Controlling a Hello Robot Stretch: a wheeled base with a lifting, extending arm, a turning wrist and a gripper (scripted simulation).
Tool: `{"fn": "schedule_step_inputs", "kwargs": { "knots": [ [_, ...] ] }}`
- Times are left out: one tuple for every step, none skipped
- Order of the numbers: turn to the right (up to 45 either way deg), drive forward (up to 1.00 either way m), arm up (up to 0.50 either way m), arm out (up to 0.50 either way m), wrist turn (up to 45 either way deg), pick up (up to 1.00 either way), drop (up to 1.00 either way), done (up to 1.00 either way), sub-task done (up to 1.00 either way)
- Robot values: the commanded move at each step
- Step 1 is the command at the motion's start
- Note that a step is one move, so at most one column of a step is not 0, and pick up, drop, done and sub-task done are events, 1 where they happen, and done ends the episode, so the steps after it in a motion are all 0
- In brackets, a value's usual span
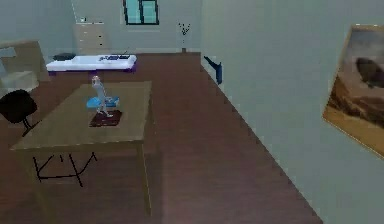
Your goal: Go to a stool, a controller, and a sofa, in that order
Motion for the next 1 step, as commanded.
{"fn": "schedule_step_inputs", "kwargs": {
  "knots": [
    [0.0, 0.75, 0.00, 0.00, 0.0, 0.00, 0.00, 0.00, 0.00]
  ]
}}
